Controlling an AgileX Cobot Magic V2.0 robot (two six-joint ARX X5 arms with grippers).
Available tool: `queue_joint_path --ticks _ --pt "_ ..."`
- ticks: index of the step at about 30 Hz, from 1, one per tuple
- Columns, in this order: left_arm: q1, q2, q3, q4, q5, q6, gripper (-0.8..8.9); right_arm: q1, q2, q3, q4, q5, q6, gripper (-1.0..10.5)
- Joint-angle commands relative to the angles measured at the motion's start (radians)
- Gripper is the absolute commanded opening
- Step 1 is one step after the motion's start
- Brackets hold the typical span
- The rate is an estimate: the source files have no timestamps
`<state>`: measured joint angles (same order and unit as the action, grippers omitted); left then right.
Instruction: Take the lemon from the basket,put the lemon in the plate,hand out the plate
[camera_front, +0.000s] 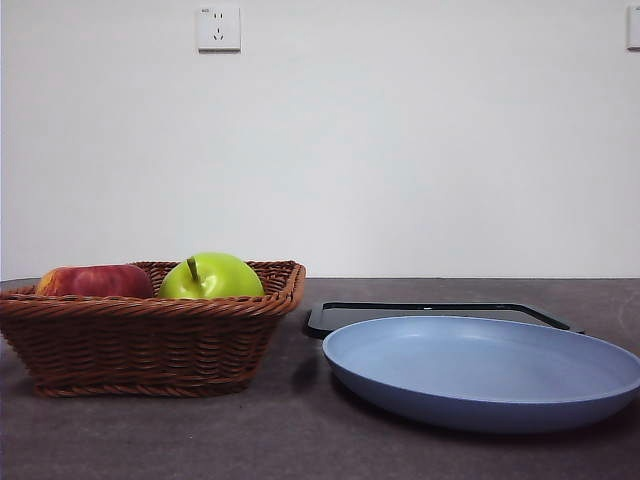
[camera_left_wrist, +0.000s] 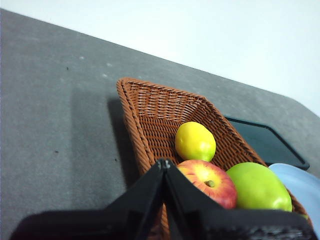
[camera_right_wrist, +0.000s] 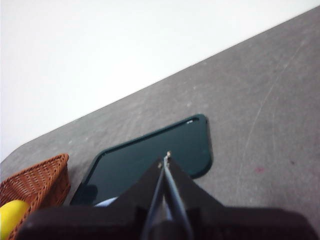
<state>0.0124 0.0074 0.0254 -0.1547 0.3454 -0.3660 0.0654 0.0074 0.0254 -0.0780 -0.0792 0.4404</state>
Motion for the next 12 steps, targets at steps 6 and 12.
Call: queue_joint_path --ticks 6,12 --pt "0.002 0.1 0.135 -0.01 -0.005 -0.052 0.07 0.001 0.11 0.192 -0.131 -0.001 -0.005 0.0" --pt "0.002 0.309 0.279 -0.01 0.027 -0.036 0.07 0.001 0.273 0.374 -0.252 -0.001 -0.035 0.0"
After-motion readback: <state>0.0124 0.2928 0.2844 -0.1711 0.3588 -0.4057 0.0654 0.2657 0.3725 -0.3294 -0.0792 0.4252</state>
